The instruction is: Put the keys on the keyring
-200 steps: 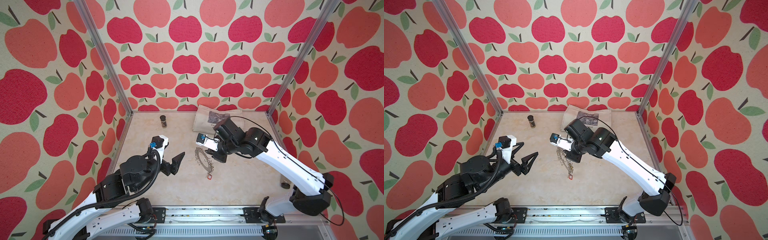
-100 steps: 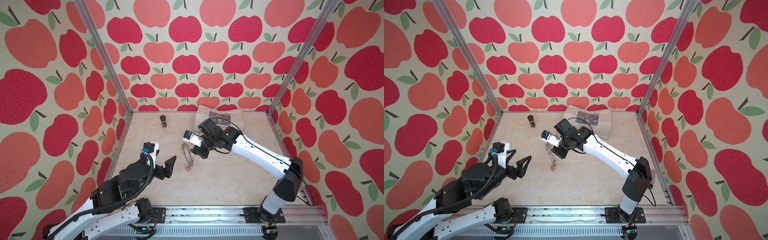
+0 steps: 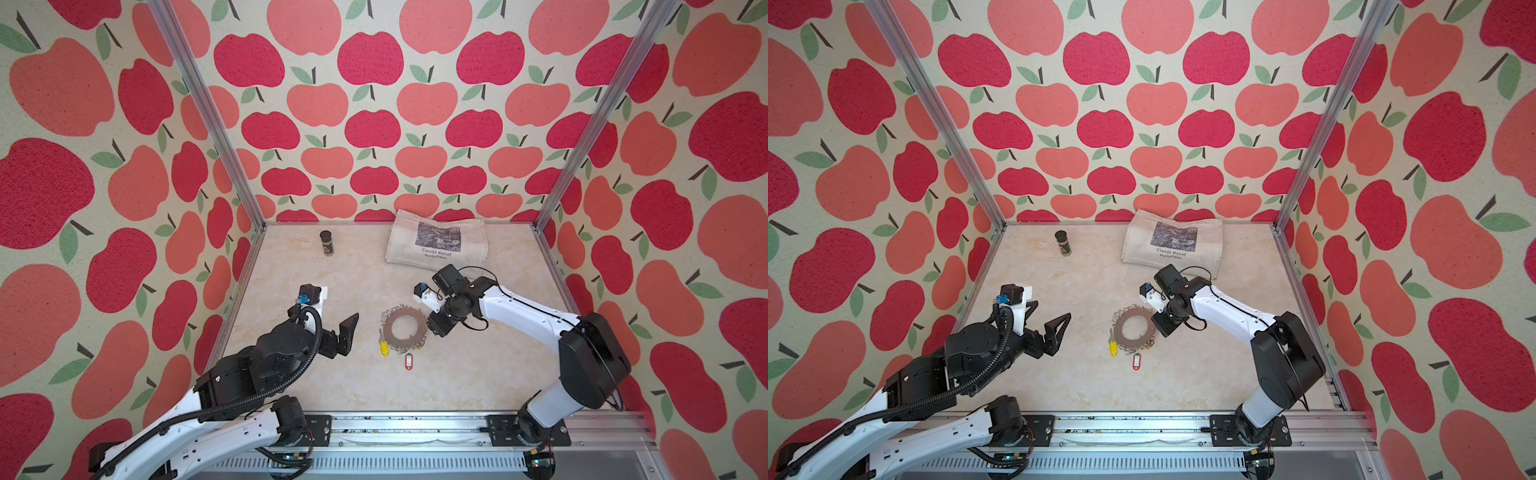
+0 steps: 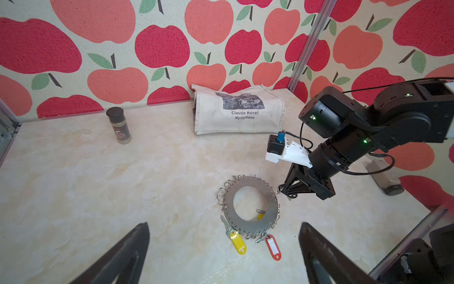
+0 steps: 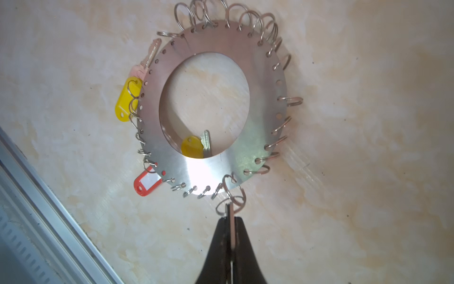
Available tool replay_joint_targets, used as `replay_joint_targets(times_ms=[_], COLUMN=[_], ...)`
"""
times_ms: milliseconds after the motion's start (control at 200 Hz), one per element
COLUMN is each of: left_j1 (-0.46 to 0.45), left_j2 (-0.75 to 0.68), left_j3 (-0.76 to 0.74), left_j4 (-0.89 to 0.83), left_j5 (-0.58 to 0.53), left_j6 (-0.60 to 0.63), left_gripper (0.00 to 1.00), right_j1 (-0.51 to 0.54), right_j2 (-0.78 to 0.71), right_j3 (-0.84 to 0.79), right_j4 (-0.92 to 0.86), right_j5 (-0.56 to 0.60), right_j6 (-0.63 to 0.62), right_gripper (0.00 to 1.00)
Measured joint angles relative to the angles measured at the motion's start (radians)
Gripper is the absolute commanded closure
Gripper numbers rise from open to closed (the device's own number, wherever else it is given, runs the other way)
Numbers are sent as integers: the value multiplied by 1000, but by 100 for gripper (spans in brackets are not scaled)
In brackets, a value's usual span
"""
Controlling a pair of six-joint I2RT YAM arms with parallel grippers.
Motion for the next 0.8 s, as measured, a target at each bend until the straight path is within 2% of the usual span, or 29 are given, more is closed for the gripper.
replay_joint_targets(times_ms=[135, 175, 195, 290, 385, 610, 800], left_j1=[10, 16, 22, 53, 98, 251, 410], left_j2=[24, 32, 36, 51, 61, 77, 85], left_j3=[0, -1, -2, -15, -40, -110, -205], left_j4=[0, 0, 0, 1, 10, 73, 216], left_j5=[-15, -20, -22, -23, -22, 16, 51], left_j6=[0, 0, 0, 1, 4, 29, 105], left_gripper=[2, 2, 2, 1, 0, 1, 1], right_j1=[-6, -8, -11, -31, -60, -125, -211], right_j2=[-31, -38, -41, -62, -96, -251, -385], right_j3=[-58, -72, -79, -116, -151, -179, -196], right_j4=[22, 27, 27, 34, 42, 68, 137], right_j5=[40, 50, 56, 85, 111, 130, 122], right_j6=[57, 74, 84, 130, 169, 203, 179], right_gripper=[100, 97, 95, 70, 52, 31, 16])
